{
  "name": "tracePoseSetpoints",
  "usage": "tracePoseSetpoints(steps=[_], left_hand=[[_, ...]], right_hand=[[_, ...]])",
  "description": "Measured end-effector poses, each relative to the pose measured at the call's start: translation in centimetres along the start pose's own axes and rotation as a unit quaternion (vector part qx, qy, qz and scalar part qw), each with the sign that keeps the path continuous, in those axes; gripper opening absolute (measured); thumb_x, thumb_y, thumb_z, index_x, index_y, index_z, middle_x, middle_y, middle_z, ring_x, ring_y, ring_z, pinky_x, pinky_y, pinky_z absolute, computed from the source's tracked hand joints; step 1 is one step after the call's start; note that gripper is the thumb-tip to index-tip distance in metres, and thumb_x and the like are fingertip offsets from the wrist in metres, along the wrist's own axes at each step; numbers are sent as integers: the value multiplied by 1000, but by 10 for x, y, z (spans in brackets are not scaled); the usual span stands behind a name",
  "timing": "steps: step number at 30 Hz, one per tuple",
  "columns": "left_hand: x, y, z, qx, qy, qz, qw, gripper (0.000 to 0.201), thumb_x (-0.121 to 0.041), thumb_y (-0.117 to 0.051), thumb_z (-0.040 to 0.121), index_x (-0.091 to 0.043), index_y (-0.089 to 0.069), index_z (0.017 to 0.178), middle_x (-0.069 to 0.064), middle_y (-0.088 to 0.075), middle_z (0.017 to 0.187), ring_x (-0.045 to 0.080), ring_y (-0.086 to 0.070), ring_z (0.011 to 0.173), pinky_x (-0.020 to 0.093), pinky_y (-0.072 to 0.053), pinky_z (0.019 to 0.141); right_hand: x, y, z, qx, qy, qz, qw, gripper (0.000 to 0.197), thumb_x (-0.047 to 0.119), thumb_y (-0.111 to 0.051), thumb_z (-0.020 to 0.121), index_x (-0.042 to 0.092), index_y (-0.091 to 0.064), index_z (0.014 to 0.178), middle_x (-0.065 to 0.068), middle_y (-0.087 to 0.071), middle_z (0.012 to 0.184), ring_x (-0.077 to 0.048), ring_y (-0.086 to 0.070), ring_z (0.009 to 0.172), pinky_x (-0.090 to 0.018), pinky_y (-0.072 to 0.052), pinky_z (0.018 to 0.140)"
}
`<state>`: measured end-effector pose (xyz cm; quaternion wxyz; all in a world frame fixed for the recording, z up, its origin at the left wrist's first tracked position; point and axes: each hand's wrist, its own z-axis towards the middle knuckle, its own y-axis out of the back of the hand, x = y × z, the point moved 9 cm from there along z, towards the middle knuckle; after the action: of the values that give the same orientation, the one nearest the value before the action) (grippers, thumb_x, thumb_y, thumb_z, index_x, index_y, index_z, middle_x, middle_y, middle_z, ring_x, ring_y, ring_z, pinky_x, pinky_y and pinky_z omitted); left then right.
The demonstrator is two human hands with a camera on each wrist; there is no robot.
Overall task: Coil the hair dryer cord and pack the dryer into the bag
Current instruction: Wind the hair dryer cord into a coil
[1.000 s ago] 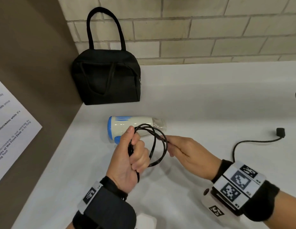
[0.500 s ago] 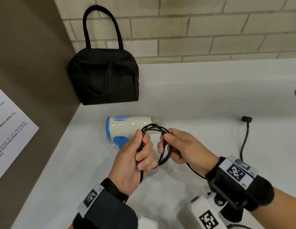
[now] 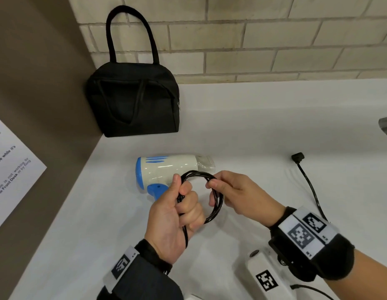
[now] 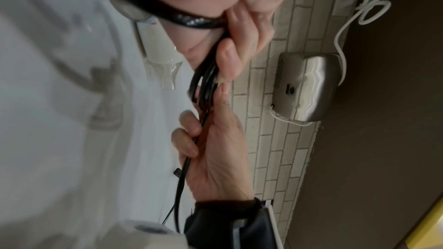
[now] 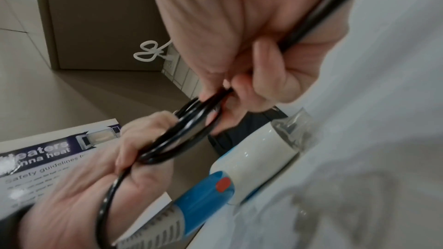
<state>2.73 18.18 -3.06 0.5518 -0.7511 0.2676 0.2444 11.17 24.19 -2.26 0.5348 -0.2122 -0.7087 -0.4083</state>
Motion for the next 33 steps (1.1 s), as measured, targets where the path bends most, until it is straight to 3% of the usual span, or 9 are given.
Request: tracePoseSetpoints(steps=[3,7,9,11,16,19,25,29,33], left_hand=[[-21,3,0,-18,-49,-23,998,42,-41,-34,88,-20,-41,52,-10,-22,34,12,-3,41,19,-15,33],[-39,-1,-2,-44,-114,28,992,40,-41,-31,91,-19,-35,57,-11,-20,38,13,-5,41,20,-13,38],[-38,-10,-2,-39,-153,97,983,38,-43,-37,86,-20,-32,56,-11,-23,39,8,-10,37,21,-13,40],[-37,-21,-4,-21,-208,216,954,40,-41,-38,87,-19,-32,54,-9,-30,40,5,-19,36,18,-16,41],[-22,-42,-15,58,-279,472,834,32,-48,-27,83,-27,-42,64,-15,-53,55,1,-45,50,8,-34,53],[-20,-38,-14,68,-281,515,807,36,-50,-23,80,-22,-41,67,-24,-56,58,0,-48,51,7,-34,51],[-14,-37,-14,80,-269,555,783,32,-55,-24,80,-31,-33,61,-18,-48,52,6,-40,49,17,-31,50],[-15,-27,-9,65,-199,491,846,37,-53,-34,84,-29,-43,58,-12,-44,47,3,-37,47,13,-30,50],[-14,-28,-9,88,-131,402,902,38,-43,-33,85,-15,-37,59,-11,-29,36,4,-22,39,14,-22,46]], right_hand=[[-6,20,-10,-18,-14,-159,987,19,31,-44,91,19,-59,88,6,-55,53,-3,-49,50,-17,-41,59],[-12,18,-26,-19,-20,-506,862,34,43,-26,95,21,-50,106,-1,-67,87,-28,-63,81,-32,-33,55],[-5,-4,-31,-4,6,-582,813,26,35,-37,92,18,-56,86,-3,-68,74,-24,-65,62,-28,-12,40],[11,-21,-38,-3,15,-623,782,13,20,-48,72,23,-56,63,1,-57,46,-16,-50,33,-27,9,45],[36,-42,-55,62,73,-574,813,13,8,-53,58,17,-56,66,4,-45,51,-16,-28,39,-21,3,39],[54,-34,-59,29,98,-597,796,16,30,-69,56,28,-53,51,9,-51,41,-13,-43,30,-21,-1,36],[90,-7,-60,-25,159,-548,821,33,55,-38,70,34,-59,56,18,-55,46,-6,-55,40,-18,-25,32],[107,13,-52,-8,167,-455,874,34,66,-40,66,34,-48,72,26,-25,42,0,-42,54,-12,-20,41],[104,18,-38,8,198,-429,881,45,72,-37,66,37,-38,93,24,-31,50,19,-42,55,-16,-23,44]])
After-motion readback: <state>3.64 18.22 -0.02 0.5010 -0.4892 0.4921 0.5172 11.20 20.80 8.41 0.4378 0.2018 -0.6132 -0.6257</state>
